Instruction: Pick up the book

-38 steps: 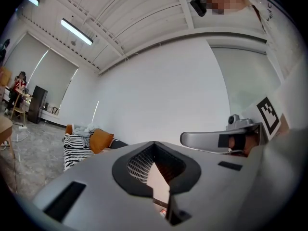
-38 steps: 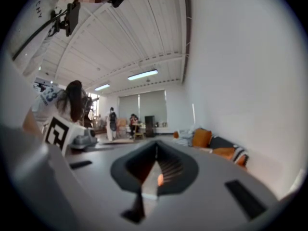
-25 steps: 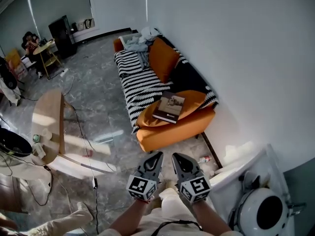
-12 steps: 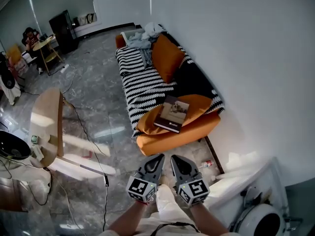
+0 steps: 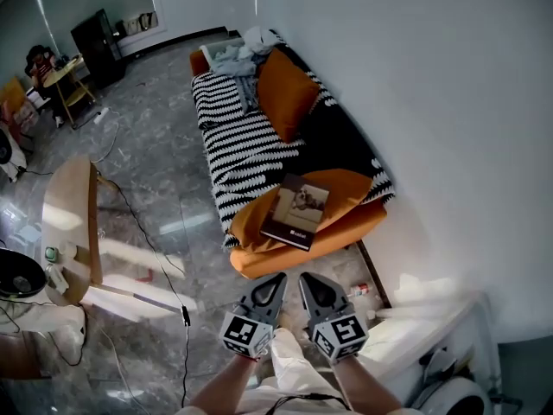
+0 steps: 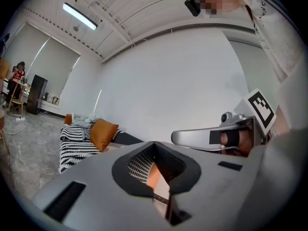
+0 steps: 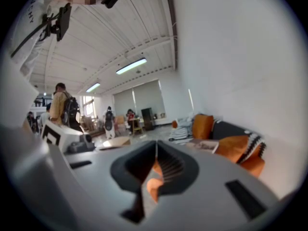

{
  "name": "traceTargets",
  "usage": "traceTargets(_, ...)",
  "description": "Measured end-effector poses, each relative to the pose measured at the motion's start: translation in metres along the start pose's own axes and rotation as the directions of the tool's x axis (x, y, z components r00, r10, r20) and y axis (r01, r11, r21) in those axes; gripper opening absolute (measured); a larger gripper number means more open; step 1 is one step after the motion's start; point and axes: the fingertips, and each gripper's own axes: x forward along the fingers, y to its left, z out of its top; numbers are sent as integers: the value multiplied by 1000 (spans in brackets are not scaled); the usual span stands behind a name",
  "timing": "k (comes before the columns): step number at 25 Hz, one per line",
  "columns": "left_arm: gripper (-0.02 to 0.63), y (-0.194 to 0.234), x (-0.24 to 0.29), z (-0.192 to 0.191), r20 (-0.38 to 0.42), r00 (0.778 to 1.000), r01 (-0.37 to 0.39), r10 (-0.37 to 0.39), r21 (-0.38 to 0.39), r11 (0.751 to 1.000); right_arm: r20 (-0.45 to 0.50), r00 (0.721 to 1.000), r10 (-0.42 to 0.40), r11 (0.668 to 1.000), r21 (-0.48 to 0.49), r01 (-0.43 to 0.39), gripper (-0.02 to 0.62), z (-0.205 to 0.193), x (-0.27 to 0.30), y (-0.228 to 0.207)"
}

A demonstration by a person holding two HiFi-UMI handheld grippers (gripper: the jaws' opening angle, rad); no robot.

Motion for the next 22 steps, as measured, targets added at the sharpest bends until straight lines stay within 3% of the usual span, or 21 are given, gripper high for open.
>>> traceTargets(13, 23, 34, 56, -29, -50, 998, -26, 25, -31, 999, -108, 992, -63, 981, 179, 82, 15, -38, 47, -71)
traceTargets(22, 23, 50, 81, -51, -99, 995, -36, 31, -50, 998, -195, 976, -96, 911, 377, 165, 17, -74, 64, -115)
